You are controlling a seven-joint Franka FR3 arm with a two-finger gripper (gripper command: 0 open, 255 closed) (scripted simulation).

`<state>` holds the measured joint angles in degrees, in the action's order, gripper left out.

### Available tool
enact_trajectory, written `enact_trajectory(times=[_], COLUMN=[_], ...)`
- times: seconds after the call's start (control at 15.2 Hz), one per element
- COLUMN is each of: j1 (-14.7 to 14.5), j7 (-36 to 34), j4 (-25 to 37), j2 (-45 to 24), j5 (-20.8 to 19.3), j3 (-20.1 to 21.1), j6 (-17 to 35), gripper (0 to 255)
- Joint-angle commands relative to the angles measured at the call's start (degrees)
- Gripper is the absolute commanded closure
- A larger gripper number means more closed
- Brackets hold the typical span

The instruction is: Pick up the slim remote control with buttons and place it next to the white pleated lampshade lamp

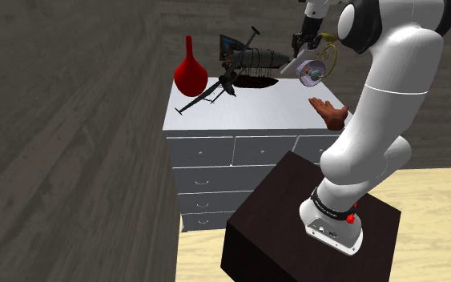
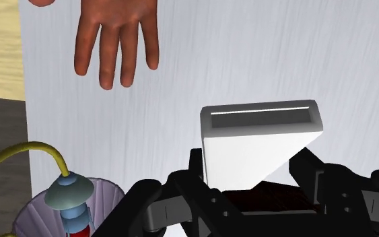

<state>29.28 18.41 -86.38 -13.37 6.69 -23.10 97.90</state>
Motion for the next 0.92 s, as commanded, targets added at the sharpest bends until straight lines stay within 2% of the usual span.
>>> enact_trajectory(times=[0.0,0.86], j1=[-0.2,-0.5], j7=[-0.1,0.6], j4=[-1.9,-10.9], j2=[0.2,-0.6], j5=[-0.1,0.5], j3=[0.1,0.4], j6=[1.7,11.4], gripper=[255,255])
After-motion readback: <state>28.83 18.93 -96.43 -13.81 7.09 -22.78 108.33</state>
